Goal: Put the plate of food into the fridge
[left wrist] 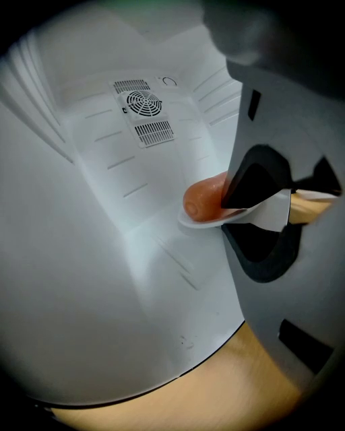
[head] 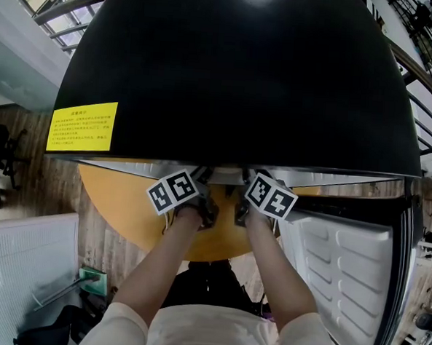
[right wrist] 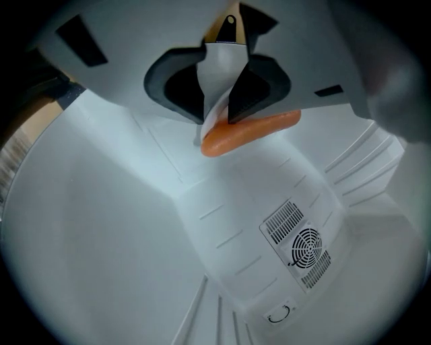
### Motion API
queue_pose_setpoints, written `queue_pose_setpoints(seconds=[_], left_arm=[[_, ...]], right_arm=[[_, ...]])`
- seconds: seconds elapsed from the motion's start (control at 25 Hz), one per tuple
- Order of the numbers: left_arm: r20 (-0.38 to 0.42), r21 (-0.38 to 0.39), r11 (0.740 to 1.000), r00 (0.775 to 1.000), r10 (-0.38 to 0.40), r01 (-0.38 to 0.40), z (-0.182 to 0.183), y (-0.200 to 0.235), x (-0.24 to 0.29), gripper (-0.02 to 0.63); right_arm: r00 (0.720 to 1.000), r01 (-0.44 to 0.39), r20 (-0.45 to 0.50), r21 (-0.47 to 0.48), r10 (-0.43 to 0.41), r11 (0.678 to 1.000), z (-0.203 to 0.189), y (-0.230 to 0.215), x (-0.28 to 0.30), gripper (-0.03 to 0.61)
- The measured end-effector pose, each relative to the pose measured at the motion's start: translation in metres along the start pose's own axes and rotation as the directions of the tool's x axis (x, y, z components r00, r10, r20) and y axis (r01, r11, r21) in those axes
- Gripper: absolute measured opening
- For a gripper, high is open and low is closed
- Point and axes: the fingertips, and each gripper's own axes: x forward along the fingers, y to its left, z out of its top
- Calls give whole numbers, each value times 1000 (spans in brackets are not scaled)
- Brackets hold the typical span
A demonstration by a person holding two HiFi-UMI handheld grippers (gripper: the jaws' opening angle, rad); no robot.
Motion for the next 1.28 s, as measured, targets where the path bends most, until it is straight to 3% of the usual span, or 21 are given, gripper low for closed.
queue_pose_setpoints(seconds=[0.52,0.68,0.88,1.08,1.28], left_arm=[[27,36,999,1000,-2,1,5,-1,-22,106],[19,108,994,1000,-14,12,1,-10,-38,106],[-11,245,969,1000,-18,20,-11,-23,-65,106],[-39,373,927,999,-33,45,-27,-45,-107,103],[-25,583,811,999,-34,42,-33,-67,-149,66]], right_arm=[[999,52,16,-23,-51,998,-5,-5,-18,115],[998,58,15,-20,-58,998,-13,-6,-33,115],[999,14,49,-65,-11,998,-14,5,-62,114],[994,-45,83,-212,64,976,-14,36,-110,85],[986,-61,130,-318,107,946,-10,64,-156,54]])
